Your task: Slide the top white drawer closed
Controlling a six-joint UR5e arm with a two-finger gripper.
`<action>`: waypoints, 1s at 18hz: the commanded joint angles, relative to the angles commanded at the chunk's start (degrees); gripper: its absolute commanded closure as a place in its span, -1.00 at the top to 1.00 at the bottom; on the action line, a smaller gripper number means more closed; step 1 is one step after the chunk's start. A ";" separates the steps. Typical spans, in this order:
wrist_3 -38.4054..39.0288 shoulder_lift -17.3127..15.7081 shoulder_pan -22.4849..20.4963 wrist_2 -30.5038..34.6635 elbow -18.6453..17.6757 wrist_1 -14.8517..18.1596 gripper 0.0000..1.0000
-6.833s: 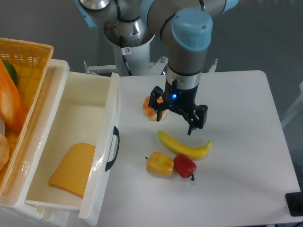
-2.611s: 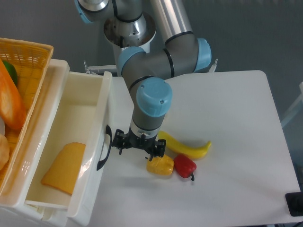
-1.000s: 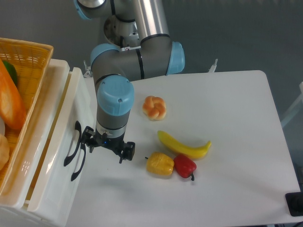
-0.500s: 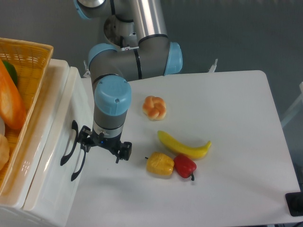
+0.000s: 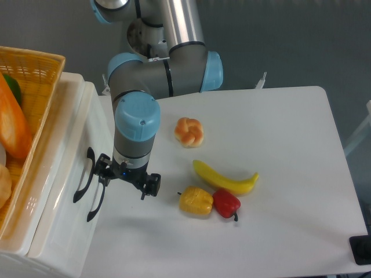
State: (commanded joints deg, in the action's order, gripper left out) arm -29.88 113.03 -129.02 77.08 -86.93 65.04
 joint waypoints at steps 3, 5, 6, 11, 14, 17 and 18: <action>-1.93 -0.09 -3.16 0.26 0.62 0.00 1.00; -4.73 -0.61 -5.71 0.26 0.71 0.09 1.00; -6.75 -0.62 -6.33 0.79 0.88 0.00 1.00; -18.09 -0.79 -11.16 6.59 1.15 0.09 1.00; -22.40 -0.97 -14.15 9.57 1.15 0.09 1.00; -27.41 -1.58 -15.91 12.04 1.15 0.00 1.00; -28.55 -1.67 -16.96 12.04 1.23 0.09 1.00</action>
State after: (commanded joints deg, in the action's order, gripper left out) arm -58.44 111.36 -145.98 89.12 -85.69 65.13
